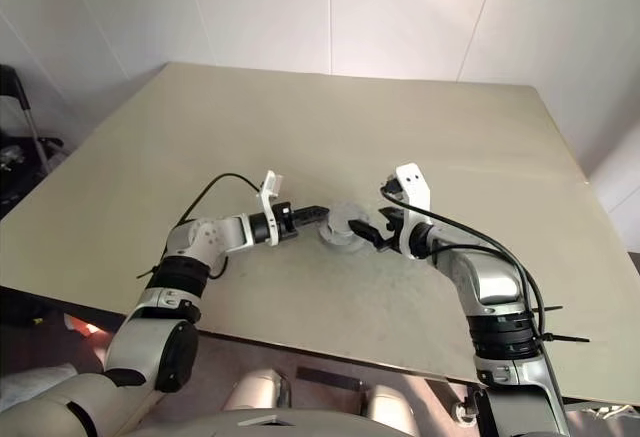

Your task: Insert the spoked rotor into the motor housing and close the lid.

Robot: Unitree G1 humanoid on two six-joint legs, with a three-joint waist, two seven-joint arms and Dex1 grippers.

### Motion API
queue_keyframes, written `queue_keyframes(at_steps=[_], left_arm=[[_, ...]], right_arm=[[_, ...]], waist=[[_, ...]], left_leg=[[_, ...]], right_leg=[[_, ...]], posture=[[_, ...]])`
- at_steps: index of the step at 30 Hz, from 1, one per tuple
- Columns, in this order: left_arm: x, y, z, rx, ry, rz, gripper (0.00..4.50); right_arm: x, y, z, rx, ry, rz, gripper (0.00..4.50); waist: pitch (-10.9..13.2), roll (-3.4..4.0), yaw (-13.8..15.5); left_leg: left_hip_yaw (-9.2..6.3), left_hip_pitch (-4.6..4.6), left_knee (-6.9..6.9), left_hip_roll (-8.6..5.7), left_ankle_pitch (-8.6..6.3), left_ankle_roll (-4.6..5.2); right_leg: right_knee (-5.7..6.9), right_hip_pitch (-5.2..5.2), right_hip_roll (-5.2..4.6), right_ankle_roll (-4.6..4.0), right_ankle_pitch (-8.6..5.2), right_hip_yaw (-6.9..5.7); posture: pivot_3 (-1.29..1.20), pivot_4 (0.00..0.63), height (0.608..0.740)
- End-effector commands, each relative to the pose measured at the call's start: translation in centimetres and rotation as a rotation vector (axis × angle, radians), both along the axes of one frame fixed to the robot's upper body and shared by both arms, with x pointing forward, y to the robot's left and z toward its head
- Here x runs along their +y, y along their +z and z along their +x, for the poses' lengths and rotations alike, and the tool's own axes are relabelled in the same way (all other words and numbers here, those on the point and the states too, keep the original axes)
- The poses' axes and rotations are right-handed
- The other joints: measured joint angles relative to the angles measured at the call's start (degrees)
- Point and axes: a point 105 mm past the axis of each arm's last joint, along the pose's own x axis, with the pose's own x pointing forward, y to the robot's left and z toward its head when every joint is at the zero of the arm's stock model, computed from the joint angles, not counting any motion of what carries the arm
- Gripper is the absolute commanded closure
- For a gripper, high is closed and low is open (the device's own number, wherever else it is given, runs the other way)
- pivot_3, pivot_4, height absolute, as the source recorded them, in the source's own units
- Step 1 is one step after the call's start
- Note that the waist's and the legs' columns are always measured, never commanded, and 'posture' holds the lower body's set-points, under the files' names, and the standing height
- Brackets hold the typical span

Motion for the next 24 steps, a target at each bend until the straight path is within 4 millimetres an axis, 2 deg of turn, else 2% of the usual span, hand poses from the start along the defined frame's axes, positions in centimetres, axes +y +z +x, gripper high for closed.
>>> queue_keyframes(at_steps=[1, 7, 11, 19, 24], left_arm=[[0.1, -1.2, -0.6, 0.038, -0.008, 0.038, 4.5], [0.3, -1.5, -0.6, 0.039, 0.0, 0.044, 4.5], [0.3, -1.4, -0.5, 0.034, 0.005, 0.044, 4.5], [0.8, -1.5, -0.2, 0.028, 0.031, 0.054, 4.5], [1.0, -1.5, 0.0, 0.024, 0.038, 0.063, 4.5]], right_arm=[[-0.5, 1.2, -0.5, 0.042, -0.023, 0.088, 0.04], [-1.7, 2.0, -1.1, 0.227, -0.108, 0.29, 0.04], [-2.1, 1.0, -1.2, 0.341, -0.171, 0.342, 0.04], [0.6, 0.1, -1.8, 0.457, -0.163, 0.436, 0.04], [2.7, 0.3, -1.2, 0.479, -0.135, 0.506, 0.04]], waist=[[0.0, 0.01, 0.0], [0.0, 0.08, 0.0], [0.0, 0.09, 0.0], [0.0, 0.14, 0.0], [0.0, 0.15, -0.2]], left_leg=[[0.0, -0.04, 0.02, 0.0, 0.06, 0.1], [0.0, -0.07, 0.1, 0.01, 0.06, 0.13], [0.0, -0.04, 0.12, 0.02, 0.09, 0.08], [0.0, 0.01, 0.12, 0.03, 0.04, -0.18], [0.0, 0.17, 0.09, 0.03, 0.1, -0.32]], right_leg=[[0.01, -0.02, 0.0, 0.0, 0.0, 0.0], [0.06, -0.05, 0.0, -0.01, 0.0, 0.0], [0.15, -0.05, 0.0, -0.03, 0.0, 0.0], [0.26, -0.06, 0.0, -0.03, -0.01, 0.0], [0.35, -0.02, 0.01, -0.04, -0.02, 0.02]], posture=[[0.0, 0.0, 0.74], [0.0, 0.0, 0.74], [0.0, 0.0, 0.74], [0.0, 0.0, 0.74], [0.0, 0.0, 0.74]])
